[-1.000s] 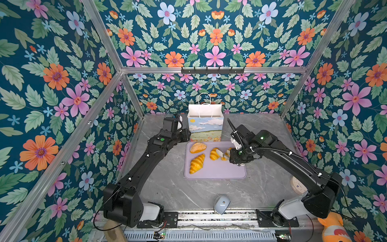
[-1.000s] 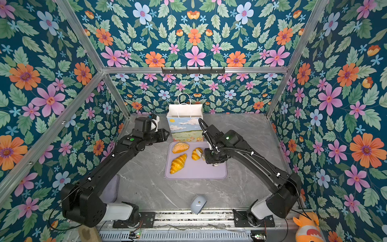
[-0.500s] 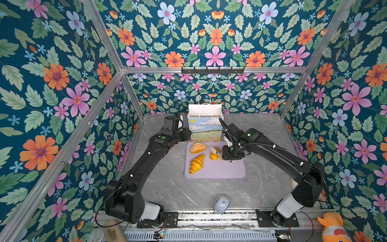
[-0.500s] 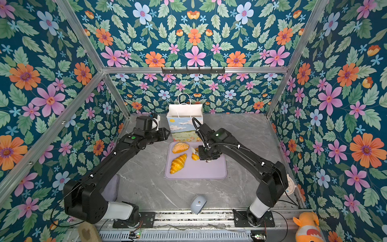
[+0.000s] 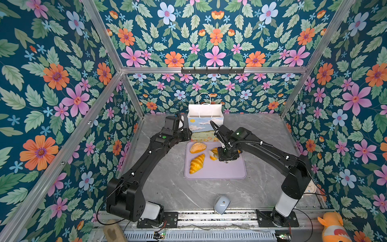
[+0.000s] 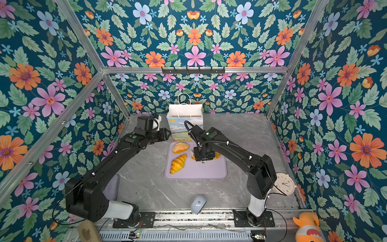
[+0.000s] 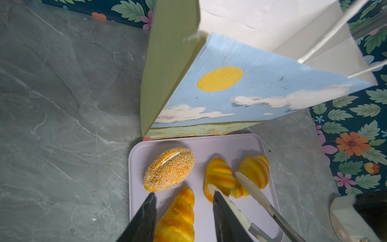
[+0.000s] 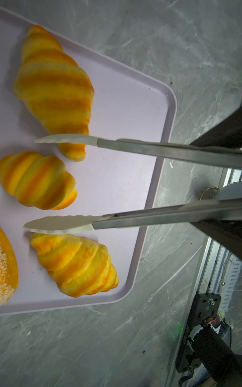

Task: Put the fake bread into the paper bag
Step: 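Lower the open tongs over the striped roll with right gripper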

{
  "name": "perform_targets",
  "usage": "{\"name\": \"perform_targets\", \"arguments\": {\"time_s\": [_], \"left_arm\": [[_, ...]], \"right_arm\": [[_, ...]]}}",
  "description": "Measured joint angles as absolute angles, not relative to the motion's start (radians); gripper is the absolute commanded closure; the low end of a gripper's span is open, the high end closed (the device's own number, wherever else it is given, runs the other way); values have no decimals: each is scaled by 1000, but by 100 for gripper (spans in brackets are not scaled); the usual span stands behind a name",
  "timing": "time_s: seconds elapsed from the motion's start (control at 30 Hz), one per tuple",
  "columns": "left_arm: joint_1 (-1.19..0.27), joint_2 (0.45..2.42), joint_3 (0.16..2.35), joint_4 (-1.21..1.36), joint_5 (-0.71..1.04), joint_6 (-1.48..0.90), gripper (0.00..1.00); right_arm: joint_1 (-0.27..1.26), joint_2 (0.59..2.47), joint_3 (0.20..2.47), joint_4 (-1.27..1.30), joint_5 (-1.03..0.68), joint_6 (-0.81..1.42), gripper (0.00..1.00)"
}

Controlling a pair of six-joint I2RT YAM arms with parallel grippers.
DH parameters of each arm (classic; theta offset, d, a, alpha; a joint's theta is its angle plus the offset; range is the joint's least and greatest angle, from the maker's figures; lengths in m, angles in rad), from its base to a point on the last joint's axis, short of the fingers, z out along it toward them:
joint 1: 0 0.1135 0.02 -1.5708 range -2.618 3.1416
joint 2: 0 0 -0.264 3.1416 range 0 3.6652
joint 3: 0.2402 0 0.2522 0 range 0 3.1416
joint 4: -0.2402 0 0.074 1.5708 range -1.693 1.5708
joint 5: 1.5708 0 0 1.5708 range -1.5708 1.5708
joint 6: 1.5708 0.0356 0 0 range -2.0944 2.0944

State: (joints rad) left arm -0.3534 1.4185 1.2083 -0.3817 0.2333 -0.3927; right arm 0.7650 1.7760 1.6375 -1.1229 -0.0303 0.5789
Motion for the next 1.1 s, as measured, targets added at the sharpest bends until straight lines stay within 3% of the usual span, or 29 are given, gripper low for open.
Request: {"name": "perform_targets", "arguments": {"time_s": [1.1], "left_arm": [[-354, 1389, 1177, -374, 237, -397, 54]], "right_arm": [[804, 1933, 1837, -1235, 49, 597, 55]]}}
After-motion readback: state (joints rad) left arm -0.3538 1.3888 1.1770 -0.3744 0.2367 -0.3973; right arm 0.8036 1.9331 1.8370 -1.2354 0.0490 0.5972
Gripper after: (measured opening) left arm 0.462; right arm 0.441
